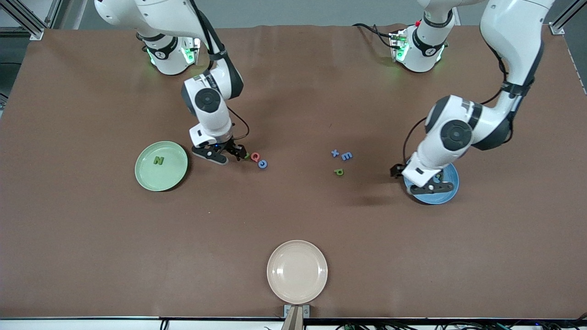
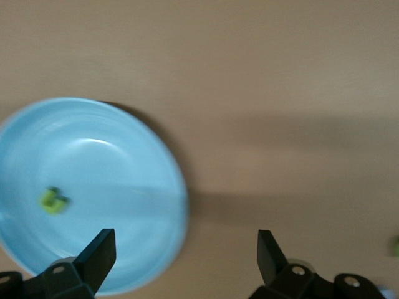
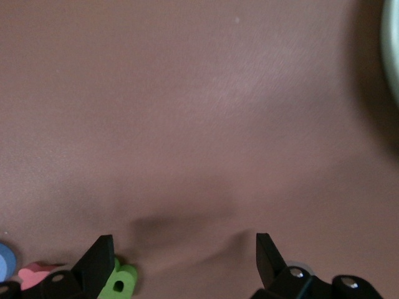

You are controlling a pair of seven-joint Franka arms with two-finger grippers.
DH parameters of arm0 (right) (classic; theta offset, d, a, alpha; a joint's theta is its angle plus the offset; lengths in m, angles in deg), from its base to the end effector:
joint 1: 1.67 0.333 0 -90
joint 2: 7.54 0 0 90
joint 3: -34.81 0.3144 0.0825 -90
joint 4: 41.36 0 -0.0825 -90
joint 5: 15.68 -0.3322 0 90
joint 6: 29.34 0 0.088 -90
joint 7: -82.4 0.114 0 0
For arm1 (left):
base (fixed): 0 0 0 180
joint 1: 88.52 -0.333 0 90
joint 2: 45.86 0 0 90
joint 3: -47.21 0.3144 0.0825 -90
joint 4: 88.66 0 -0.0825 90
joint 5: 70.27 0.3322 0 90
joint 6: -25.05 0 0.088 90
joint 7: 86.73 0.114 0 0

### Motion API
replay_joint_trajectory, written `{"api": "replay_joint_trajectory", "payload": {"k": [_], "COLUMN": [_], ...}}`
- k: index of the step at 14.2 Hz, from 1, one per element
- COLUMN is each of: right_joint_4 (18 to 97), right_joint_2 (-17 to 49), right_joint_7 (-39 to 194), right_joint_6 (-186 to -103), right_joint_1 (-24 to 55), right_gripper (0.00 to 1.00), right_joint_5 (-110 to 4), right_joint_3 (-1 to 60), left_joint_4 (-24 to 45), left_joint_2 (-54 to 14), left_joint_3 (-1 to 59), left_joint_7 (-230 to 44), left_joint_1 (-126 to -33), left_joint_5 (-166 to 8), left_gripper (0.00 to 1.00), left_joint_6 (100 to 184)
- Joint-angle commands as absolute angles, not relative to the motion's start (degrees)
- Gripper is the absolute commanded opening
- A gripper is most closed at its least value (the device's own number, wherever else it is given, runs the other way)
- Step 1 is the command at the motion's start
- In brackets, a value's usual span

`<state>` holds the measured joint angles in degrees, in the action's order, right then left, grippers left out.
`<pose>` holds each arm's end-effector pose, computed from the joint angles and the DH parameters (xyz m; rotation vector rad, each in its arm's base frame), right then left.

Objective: Sort upper and lower case letters into plates
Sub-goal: 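Release the N and reach the green B while the left gripper reaches the a, then grasp the green B with the right gripper while the left gripper grasps the a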

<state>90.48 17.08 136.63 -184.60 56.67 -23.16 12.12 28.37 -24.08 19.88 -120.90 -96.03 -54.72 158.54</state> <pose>0.4136 0.2880 0.2141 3.0138 -0.6249 0.1368 0.5261 -0.1721 0.2986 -3.1034 -0.1310 0.0368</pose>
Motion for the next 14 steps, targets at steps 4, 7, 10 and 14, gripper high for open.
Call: {"api": "replay_joint_trajectory", "payload": {"k": [4,7,10,14], "right_joint_4": [85.7,85.6,85.7,85.7], "right_joint_2": [21.6,21.6,21.5,21.2], "right_joint_7": [147.7,148.3,148.8,150.1], "right_joint_6": [-184.6,-184.5,-184.4,-182.6], "right_joint_1": [58.4,59.0,59.8,60.8], "right_gripper": [1.00,1.00,0.97,0.92], "right_joint_5": [-23.6,-23.6,-23.6,-23.7], "right_joint_3": [12.8,12.8,12.9,13.6], "left_joint_4": [18.9,16.0,15.6,15.9], "left_joint_2": [-14.8,-10.8,-9.2,-6.9], "left_joint_3": [19.4,19.5,19.7,19.7], "left_joint_7": [-136.5,-139.2,-140.0,-143.7], "left_joint_1": [-84.8,-81.2,-79.3,-79.0], "left_joint_5": [-53.6,-53.6,-53.7,-50.3], "left_gripper": [1.00,1.00,1.00,1.00], "left_joint_6": [157.4,158.1,158.7,160.7]}}
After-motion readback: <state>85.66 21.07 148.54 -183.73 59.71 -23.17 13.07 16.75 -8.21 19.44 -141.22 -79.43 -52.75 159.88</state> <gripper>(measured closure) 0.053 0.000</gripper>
